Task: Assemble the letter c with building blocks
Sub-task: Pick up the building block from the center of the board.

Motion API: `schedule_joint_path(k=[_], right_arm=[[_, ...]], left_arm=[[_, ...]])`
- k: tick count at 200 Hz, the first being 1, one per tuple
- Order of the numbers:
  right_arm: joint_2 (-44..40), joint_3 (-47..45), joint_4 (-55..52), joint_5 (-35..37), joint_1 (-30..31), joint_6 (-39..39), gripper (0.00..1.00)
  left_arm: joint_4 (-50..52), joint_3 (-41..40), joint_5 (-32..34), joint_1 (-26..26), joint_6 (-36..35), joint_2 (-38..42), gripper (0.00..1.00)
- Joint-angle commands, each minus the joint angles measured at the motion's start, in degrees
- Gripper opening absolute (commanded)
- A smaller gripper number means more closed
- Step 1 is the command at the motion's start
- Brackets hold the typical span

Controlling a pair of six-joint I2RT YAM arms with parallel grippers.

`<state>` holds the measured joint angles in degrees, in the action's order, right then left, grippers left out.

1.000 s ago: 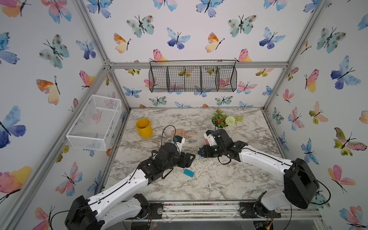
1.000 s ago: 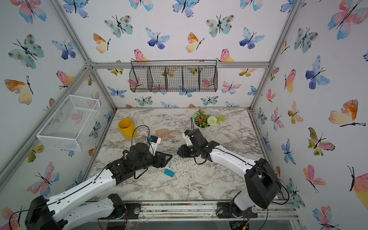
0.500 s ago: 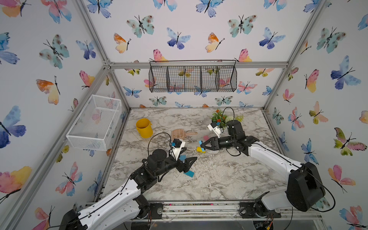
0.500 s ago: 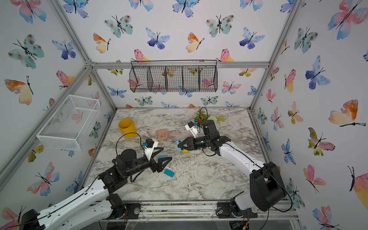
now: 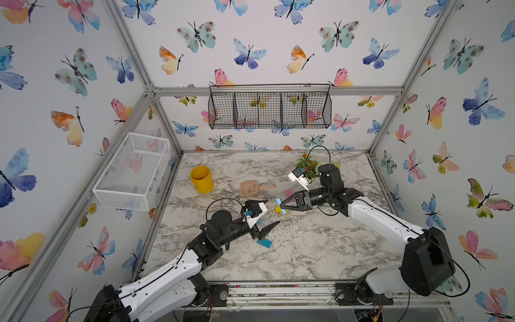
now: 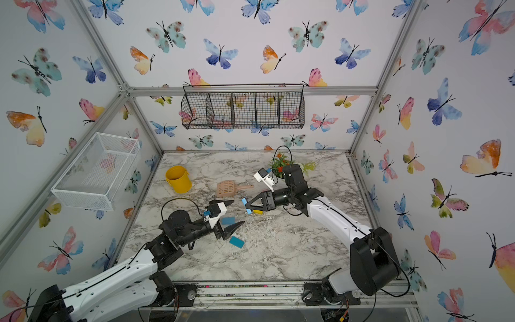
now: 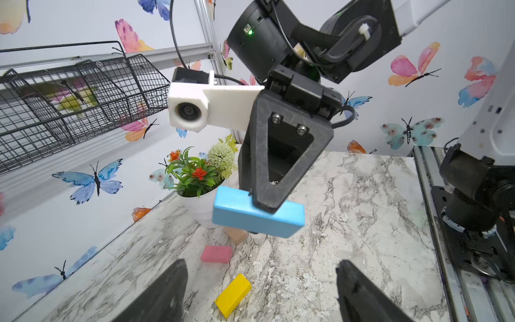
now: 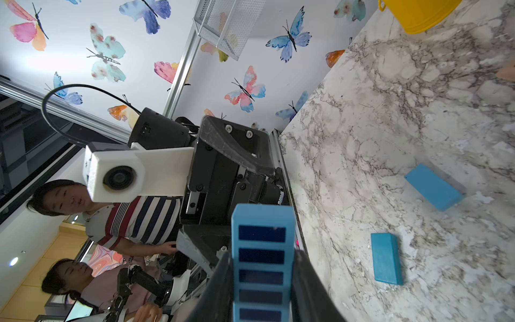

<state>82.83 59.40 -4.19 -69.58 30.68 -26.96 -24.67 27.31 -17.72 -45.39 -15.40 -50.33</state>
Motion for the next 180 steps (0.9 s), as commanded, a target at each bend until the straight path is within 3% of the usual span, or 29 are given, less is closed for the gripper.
schedule_joint_path(k=[1,48,180], right_arm=[[0.6,0.9,2.6,-3.1,-0.2,-0.3,0.27],[-0.4,-2.0,9.8,-3.8,-0.1,-5.2,0.26],[-1.3,-4.4,16.2,-3.9,-0.1,-9.9,0.26]], left_arm=[[-3.3,1.6,-2.6,0.1,-3.8,-0.8,0.82],[-9.0,0.6,-3.4,0.0,-5.4,-1.9,0.82],[-9.4,3.9,-2.9,-0.1,-10.1,-5.9,0.78]])
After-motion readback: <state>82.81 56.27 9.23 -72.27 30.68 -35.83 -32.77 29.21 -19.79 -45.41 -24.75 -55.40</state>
